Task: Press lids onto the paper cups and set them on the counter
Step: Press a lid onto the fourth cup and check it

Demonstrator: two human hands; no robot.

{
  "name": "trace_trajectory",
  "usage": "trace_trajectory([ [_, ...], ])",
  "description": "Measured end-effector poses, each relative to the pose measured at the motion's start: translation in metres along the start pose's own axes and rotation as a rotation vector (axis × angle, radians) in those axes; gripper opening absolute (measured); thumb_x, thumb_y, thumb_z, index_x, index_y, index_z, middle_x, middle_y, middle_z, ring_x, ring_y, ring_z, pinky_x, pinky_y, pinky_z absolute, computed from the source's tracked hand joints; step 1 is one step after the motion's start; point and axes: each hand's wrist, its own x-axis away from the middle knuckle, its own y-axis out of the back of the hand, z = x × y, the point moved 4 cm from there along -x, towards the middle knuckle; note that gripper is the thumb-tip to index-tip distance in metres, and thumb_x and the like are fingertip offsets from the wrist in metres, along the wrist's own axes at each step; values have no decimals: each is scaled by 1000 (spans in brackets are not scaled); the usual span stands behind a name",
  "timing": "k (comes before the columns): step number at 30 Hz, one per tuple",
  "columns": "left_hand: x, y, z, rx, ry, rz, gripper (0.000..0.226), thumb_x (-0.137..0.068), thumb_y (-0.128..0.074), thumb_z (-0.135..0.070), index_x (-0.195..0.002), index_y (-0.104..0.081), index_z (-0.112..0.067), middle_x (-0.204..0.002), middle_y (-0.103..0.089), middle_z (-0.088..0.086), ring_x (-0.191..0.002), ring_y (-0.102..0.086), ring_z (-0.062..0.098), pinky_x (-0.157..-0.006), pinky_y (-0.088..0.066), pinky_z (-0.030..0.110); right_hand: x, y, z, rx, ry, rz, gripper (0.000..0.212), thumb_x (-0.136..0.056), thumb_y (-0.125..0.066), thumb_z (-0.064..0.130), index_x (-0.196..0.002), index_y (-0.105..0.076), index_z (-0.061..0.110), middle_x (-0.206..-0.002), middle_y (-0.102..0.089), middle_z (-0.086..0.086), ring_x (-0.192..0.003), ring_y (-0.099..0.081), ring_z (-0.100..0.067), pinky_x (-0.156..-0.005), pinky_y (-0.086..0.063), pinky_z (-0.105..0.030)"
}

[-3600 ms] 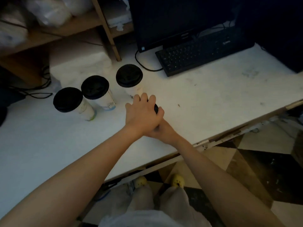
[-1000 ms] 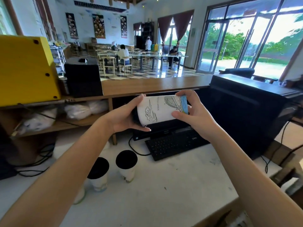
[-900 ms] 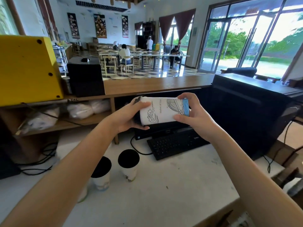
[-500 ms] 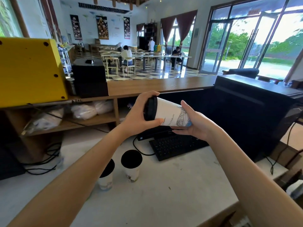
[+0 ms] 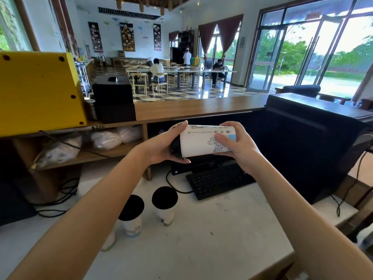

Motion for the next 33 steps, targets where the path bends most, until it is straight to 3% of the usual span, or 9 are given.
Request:
trace_trajectory([
  [6,-8,-6,7,-74,-8,-122,37,-79,-71,-30,-110,-49,-28,-113,-57,8,-99,-60,26,-65,-56,41,-4,10,-23,-148,-67,49,56,-70,-76,26,-119,-50,23,-112,-63,-6,-95,-69,-17,-75,-58,-34],
  [9,-16,-14,15,-233,-56,-245,48,-79,-70,-35,-117,-41,-29,-114,-55,7,-98,-60,24,-64,-58,38,-2,5,-61,-536,-195,-25,50,-77,-69,23,-122,-51,12,-117,-63,-13,-103,-66,-23,-83,-57,-40],
  [12,-30,-23,23,-461,-143,-381,57,-76,-73,-36,-120,-38,-27,-119,-48,9,-105,-56,26,-79,-56,41,0,-13,-93,-912,-268,-127,47,-89,-57,31,-127,-49,4,-129,-57,-20,-116,-58,-29,-95,-50,-43],
  [18,-56,-53,51,-731,-285,-406,76,-70,-74,-44,-131,-31,-28,-123,-32,4,-119,-42,25,-97,-39,32,-19,-28,-105,-1061,-314,-416,61,-92,-43,51,-135,-43,7,-135,-53,-18,-122,-53,-31,-108,-39,-43],
  [21,-64,-45,55,-653,-189,-324,85,-75,-70,-47,-143,-22,-31,-144,-29,8,-131,-36,25,-103,-31,28,-28,-15,-103,-942,-377,-525,61,-88,-52,51,-128,-47,7,-124,-60,-18,-111,-60,-33,-101,-46,-47],
  [25,-65,-34,57,-515,-59,-196,101,-74,-74,-43,-149,-9,-30,-151,-31,2,-134,-37,21,-110,-34,39,-45,7,-85,-556,-375,-607,49,-83,-60,49,-108,-53,8,-92,-66,-11,-83,-66,-26,-82,-56,-43],
  [27,-67,-31,51,-576,-80,-255,98,-71,-76,-44,-148,-19,-22,-146,-38,1,-132,-39,20,-105,-34,30,-55,12,-72,-444,-337,-592,46,-83,-62,48,-105,-56,8,-90,-68,-10,-81,-68,-25,-73,-58,-38],
  [30,-70,-33,43,-508,-160,-280,72,-69,-80,-36,-131,-48,-15,-127,-58,3,-117,-54,20,-100,-45,35,-69,13,-53,-354,-260,-530,37,-84,-63,45,-101,-59,12,-87,-69,-6,-72,-68,-17,-55,-54,-26],
  [33,-72,-36,42,-400,-209,-257,51,-71,-80,-27,-116,-59,-15,-111,-67,1,-105,-62,17,-91,-50,29,-80,13,-34,-202,-191,-468,48,-83,-64,46,-114,-53,12,-97,-68,-6,-81,-69,-18,-63,-56,-29],
])
